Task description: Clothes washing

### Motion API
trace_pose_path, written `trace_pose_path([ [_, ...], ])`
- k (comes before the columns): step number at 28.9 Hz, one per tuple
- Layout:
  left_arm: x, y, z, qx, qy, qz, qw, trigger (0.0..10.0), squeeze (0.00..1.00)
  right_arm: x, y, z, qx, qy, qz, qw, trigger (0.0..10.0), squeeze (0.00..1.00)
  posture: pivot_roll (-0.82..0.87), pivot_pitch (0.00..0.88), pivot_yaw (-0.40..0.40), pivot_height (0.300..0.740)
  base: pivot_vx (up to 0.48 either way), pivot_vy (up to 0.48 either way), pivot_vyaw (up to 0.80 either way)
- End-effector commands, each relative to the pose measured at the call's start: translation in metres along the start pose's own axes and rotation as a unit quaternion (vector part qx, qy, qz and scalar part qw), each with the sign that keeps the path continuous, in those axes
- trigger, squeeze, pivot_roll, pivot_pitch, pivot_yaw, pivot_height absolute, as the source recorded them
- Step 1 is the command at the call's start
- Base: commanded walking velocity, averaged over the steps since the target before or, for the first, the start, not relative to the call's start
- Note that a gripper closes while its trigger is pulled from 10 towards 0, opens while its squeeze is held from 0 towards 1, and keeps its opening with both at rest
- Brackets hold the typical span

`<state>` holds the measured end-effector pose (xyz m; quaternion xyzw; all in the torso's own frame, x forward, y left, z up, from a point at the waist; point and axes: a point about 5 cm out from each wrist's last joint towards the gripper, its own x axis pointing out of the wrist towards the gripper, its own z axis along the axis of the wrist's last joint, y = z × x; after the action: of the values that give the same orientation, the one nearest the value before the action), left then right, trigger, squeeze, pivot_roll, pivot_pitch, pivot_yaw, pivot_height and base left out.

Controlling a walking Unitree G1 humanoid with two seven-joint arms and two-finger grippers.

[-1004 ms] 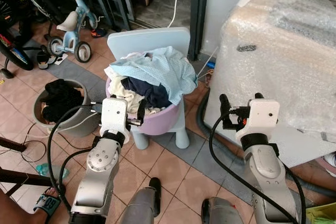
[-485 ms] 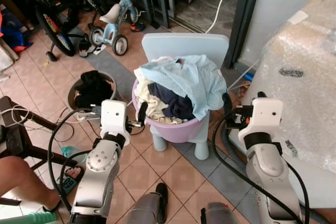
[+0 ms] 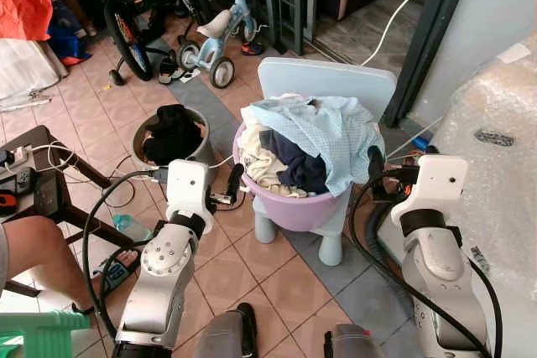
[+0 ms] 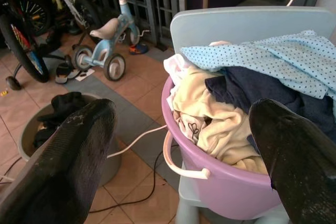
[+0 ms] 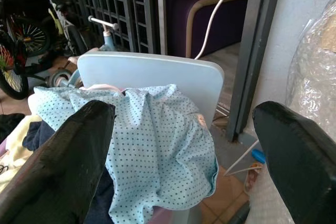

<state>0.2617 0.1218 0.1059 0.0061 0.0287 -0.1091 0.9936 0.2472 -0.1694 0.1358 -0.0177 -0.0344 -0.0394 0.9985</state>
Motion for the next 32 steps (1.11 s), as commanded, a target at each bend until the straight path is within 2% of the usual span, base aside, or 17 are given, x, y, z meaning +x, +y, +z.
trace_pose_path([
  [1, -0.0035, 0.0065, -0.0003, 0.006, 0.0, 0.003, 1.0, 10.0, 0.0, -0.0014, 0.0054, 0.0015, 0.008, -0.001, 0.011, 1.0, 10.0, 0.0, -0.1, 0.173, 0.097, 0.74, 0.0, 0.319, 0.0],
  [9, -0.0023, 0.0067, 0.0012, 0.008, -0.004, -0.002, 1.0, 10.0, 0.0, 0.0001, 0.0043, 0.0025, 0.004, -0.003, 0.009, 1.0, 10.0, 0.0, -0.1, 0.178, 0.102, 0.74, 0.142, 0.277, 0.0],
  [24, -0.0023, 0.0053, 0.0033, -0.001, -0.009, -0.011, 1.0, 10.0, 0.0, 0.0024, 0.006, 0.0048, 0.004, -0.007, 0.008, 1.0, 10.0, 0.0, -0.1, 0.18, 0.097, 0.74, 0.0, 0.0, -0.03],
  [28, -0.0029, 0.0039, 0.0035, -0.006, -0.008, -0.019, 1.0, 10.0, 0.0, 0.0039, 0.0059, 0.0064, 0.005, -0.01, 0.005, 1.0, 10.0, 0.0, -0.1, 0.186, 0.103, 0.74, 0.262, 0.0, -0.74],
  [32, -0.0013, 0.003, 0.0024, -0.007, -0.006, -0.022, 1.0, 10.0, 0.0, 0.0045, 0.0051, 0.0057, 0.001, -0.012, 0.003, 1.0, 10.0, 0.0, -0.11, 0.183, 0.108, 0.74, 0.279, 0.0, 0.0],
])
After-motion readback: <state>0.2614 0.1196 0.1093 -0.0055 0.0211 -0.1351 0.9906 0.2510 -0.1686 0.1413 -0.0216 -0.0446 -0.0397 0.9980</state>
